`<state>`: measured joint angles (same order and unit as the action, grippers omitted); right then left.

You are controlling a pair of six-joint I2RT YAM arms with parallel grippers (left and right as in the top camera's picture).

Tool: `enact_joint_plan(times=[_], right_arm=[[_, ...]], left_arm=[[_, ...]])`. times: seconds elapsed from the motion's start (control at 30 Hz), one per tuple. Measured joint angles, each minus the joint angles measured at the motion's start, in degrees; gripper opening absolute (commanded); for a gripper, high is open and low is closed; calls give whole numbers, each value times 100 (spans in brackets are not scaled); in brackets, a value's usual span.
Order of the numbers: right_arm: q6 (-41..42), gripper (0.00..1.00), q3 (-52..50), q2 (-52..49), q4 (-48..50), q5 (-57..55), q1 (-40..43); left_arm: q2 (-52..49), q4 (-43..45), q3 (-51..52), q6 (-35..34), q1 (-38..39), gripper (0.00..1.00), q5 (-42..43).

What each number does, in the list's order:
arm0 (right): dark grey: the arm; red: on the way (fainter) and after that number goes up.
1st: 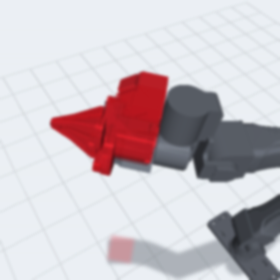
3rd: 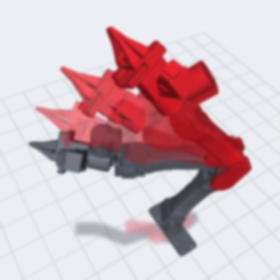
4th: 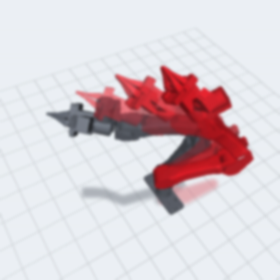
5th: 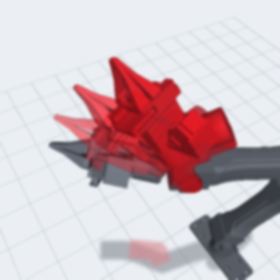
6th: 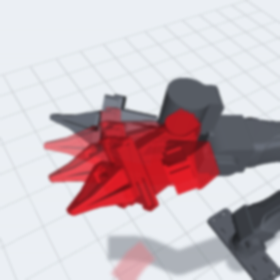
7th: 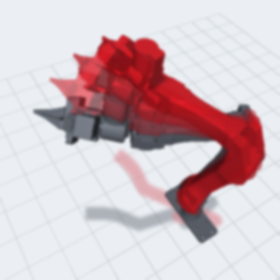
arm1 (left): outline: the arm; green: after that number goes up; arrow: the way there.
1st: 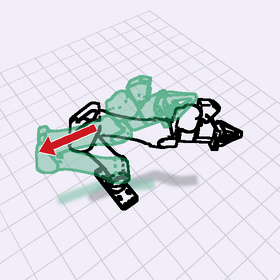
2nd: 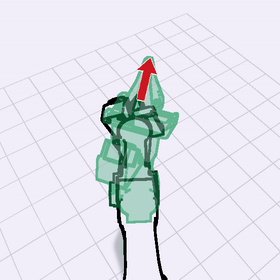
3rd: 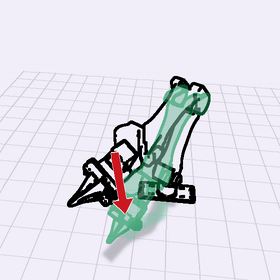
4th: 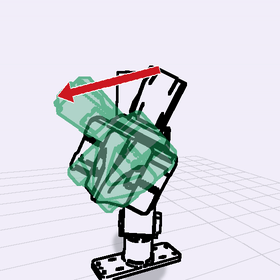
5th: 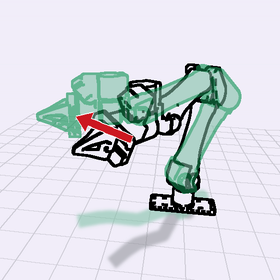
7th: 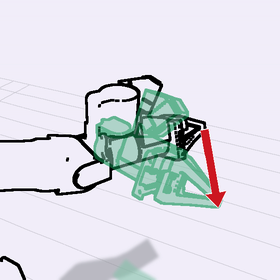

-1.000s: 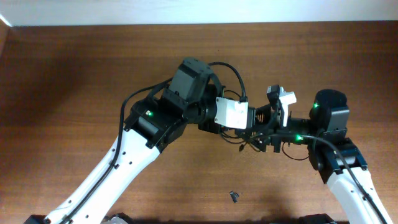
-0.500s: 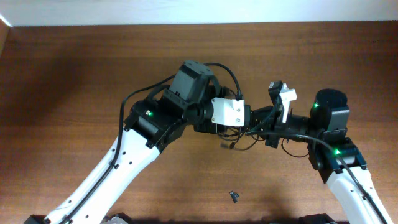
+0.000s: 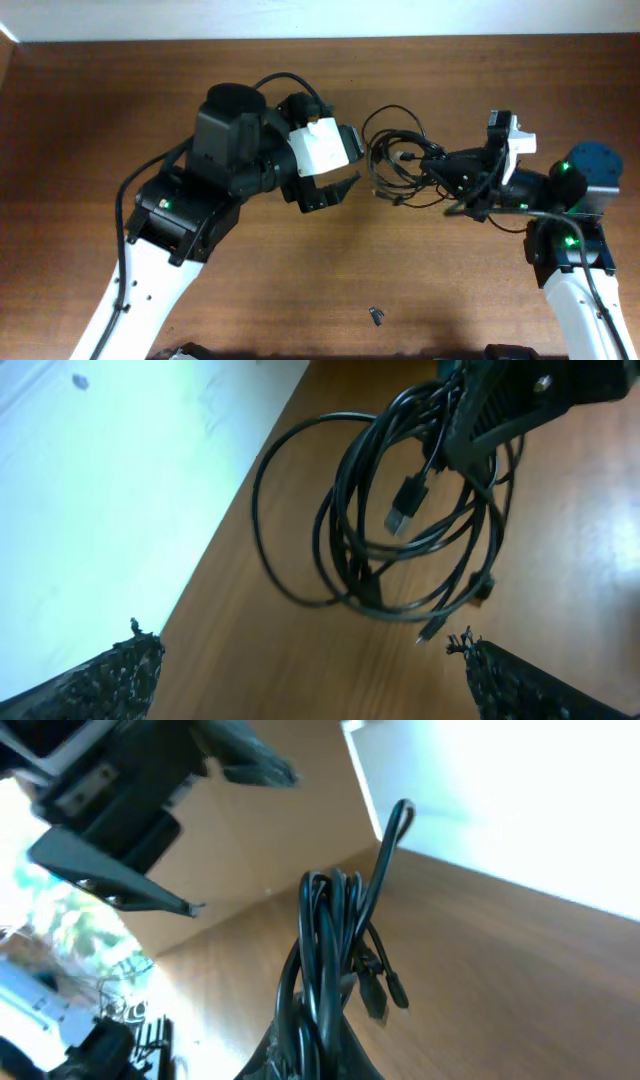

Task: Untangle cables

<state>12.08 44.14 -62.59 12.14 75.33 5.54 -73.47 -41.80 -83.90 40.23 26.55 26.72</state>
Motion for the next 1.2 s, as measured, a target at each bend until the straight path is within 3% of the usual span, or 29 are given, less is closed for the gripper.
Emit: enact_joint_plan(times=[0.23, 0.43, 0.7, 1.1, 1.17, 1.2], right_arm=[[170, 4, 0, 0, 1001, 435, 2], [1049, 4, 2, -4, 2573, 592, 4], [1362, 4, 2, -4, 2872, 645, 4], [1408, 4, 2, -4, 3484, 1097, 4], [1421, 4, 2, -4, 3484, 1119, 4], [1429, 4, 2, -4, 3484, 1119, 4]], left_arm=[[-2, -76, 0, -111, 0, 99, 673], [-2, -52, 0, -131, 0, 99, 1082], [-2, 313, 0, -153, 0, 99, 1611], [-2, 393, 0, -155, 0, 99, 1663], [-2, 387, 0, -155, 0, 93, 1665], [-2, 385, 0, -155, 0, 79, 1665]])
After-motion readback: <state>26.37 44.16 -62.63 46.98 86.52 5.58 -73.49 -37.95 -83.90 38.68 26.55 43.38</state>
